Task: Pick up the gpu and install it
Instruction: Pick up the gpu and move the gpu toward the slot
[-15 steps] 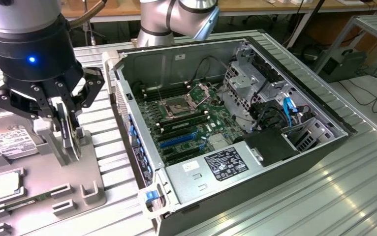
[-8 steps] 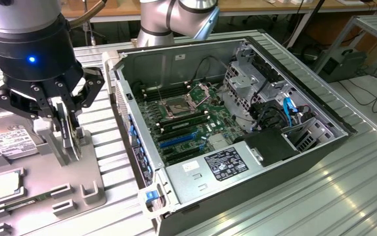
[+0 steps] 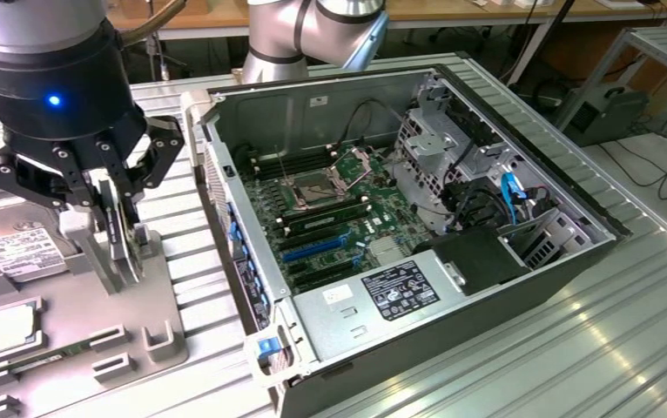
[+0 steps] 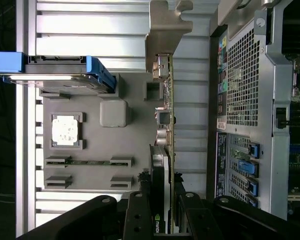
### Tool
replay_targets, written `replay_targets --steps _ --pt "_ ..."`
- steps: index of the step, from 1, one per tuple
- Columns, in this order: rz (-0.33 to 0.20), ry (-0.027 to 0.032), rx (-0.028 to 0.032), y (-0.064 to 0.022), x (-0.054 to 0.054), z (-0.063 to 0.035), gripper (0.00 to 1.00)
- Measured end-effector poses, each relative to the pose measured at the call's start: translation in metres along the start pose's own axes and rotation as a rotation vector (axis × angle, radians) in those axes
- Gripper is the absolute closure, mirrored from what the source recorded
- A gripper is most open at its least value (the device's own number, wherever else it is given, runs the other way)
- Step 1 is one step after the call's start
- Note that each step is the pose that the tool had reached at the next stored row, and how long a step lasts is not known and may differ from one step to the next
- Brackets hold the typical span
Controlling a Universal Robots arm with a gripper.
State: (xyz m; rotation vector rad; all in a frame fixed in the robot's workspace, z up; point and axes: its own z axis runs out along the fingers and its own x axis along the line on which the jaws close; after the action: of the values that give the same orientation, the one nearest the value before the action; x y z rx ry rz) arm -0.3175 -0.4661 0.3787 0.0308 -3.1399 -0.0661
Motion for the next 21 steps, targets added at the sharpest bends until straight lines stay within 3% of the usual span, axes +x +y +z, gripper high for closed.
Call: replay_targets --steps 4,5,10,14,21 --pt "0.000 -0.0010 -0.0002 0.0005 0.000 -0.0101 0.73" --pt "0.000 -0.0076 0.0003 0.0019 0.000 -0.0139 0.73" --pt "0.000 -0.0085 0.0012 0.0021 -0.008 -0.0148 0.73" --pt "0.000 -0.0086 0.0013 0.0026 -0.008 -0.0269 0.73" --pt "0.000 -0.0091 0.0036 0.0024 -0.030 -0.0289 0.73"
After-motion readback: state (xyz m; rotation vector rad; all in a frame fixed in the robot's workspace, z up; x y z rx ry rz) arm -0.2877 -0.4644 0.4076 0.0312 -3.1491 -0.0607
